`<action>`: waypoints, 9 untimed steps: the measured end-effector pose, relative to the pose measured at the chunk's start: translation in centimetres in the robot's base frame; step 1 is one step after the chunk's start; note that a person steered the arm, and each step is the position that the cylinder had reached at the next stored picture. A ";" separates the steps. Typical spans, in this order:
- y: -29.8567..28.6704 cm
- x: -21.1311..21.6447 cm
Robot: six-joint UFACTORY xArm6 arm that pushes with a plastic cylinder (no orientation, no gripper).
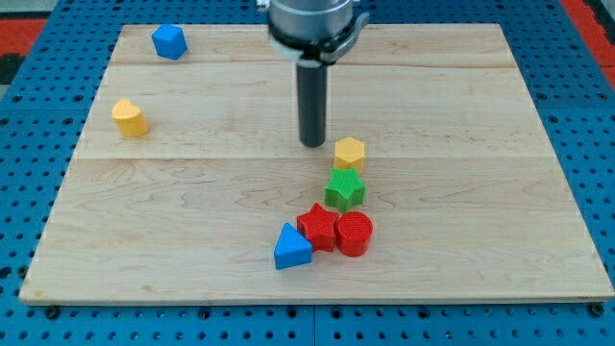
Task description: Move green circle towards center
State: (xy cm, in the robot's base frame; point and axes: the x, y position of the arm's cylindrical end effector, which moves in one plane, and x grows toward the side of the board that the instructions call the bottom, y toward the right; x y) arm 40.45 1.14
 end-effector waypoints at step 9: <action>-5.5 -19.5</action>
State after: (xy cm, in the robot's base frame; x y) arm 20.93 -4.32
